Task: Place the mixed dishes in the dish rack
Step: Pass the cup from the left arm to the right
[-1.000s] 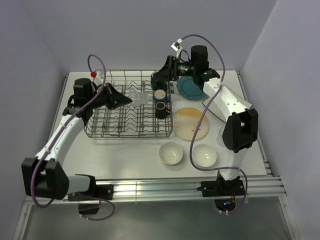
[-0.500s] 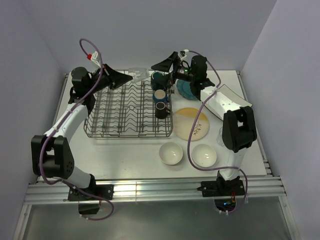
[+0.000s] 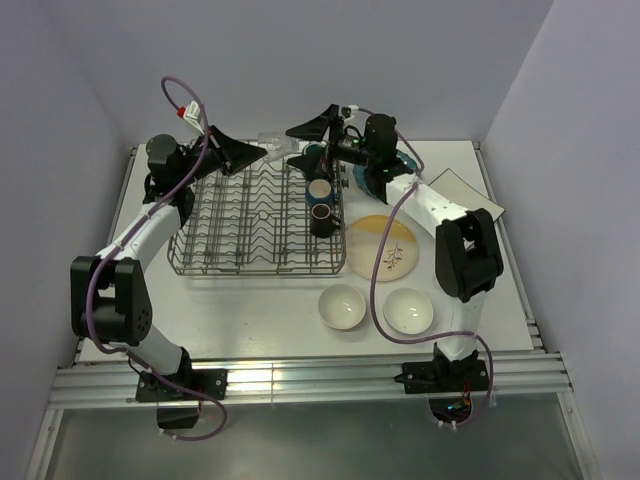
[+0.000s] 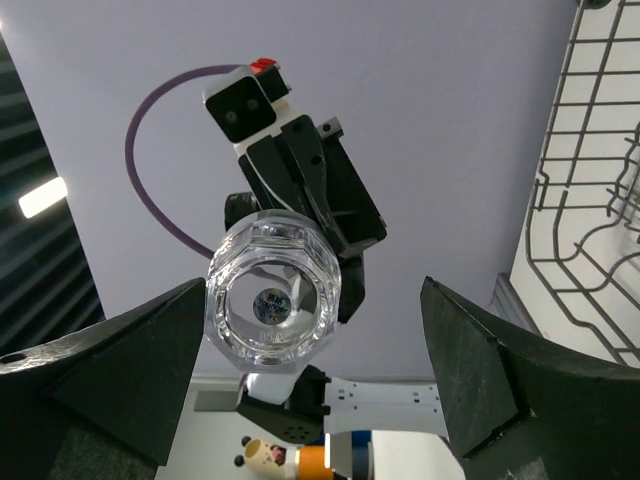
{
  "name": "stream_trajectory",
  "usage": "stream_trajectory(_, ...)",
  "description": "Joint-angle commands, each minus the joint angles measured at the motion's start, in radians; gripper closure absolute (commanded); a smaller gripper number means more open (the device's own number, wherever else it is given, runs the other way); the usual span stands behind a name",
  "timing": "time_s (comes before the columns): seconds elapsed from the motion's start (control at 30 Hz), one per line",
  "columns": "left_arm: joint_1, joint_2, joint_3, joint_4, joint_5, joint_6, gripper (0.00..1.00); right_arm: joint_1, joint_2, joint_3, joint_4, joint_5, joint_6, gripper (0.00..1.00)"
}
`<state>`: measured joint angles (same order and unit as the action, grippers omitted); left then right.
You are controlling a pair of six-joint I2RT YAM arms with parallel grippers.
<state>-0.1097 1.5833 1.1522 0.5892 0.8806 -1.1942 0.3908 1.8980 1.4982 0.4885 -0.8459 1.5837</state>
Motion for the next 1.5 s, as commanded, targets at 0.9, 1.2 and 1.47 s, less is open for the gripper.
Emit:
stream_trajectory(0.9,-0.016,-0.008,-0.028,0.121,0.032,-0.036,0.81,0.03,0.044,0.086,0.102,-0.005,-0.011,0.91)
stream_trajectory(1.2,-0.015,-0.06,0.003,-0.096,0.021,0.141,0.4,-0.012,0.038,0.092,0.114,-0.067,-0.181,1.0)
stream_trajectory(1.47,0.001,-0.127,0.049,-0.54,-0.089,0.454,0.36,-0.066,0.029,0.102,0.038,-0.117,-0.353,1.0)
